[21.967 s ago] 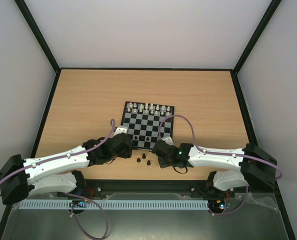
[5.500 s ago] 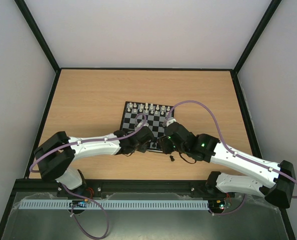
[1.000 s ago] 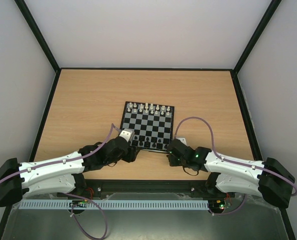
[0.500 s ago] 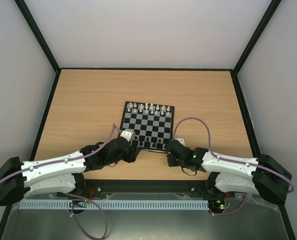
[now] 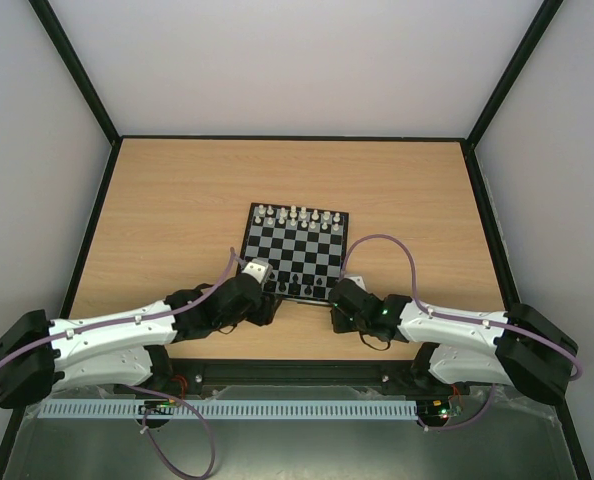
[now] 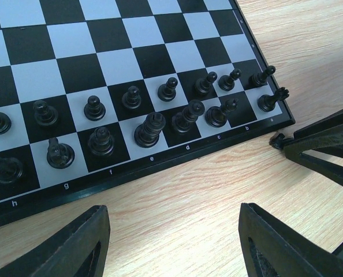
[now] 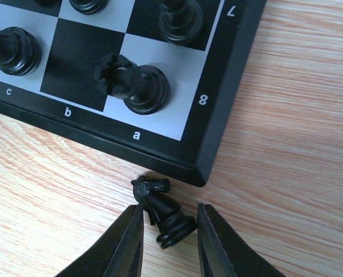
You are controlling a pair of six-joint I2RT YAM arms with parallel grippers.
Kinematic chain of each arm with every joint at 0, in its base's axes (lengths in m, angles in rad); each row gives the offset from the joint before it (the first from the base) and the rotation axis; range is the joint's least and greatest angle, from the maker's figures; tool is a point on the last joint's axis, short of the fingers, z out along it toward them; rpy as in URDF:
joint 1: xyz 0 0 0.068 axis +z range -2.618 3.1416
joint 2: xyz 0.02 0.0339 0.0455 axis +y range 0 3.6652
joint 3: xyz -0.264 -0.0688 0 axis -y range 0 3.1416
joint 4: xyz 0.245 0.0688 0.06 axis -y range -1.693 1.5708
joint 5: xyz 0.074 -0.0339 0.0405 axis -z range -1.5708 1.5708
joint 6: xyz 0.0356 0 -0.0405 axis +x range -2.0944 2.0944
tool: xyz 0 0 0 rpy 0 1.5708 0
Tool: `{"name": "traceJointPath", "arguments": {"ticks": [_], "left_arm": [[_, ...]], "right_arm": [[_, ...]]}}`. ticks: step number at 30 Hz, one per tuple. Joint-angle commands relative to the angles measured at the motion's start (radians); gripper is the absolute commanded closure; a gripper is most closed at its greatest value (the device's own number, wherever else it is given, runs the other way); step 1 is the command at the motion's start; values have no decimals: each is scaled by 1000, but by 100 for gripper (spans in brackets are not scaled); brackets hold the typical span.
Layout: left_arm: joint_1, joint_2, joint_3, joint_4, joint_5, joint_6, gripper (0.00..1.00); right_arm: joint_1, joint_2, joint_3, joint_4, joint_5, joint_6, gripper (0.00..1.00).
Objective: Set up the chess pieces on the board
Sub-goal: Pick up the chess piece at the center of the board.
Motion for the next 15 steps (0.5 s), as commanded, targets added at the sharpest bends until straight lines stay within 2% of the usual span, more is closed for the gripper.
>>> {"name": "traceJointPath", "arguments": {"ticks": [1,8,15], "left_arm": [[-4,14,18,16,-2,7,36],[-4,27,21,21,-2,8,36],[-3,33,22,24,-3,9,36]], "right_arm": [[-2,16,-7,-16,-31,-14,74],[-2,29,-7,-9,-58,-26,69],[-1,32,-6,-1,-70,-35,73]]}}
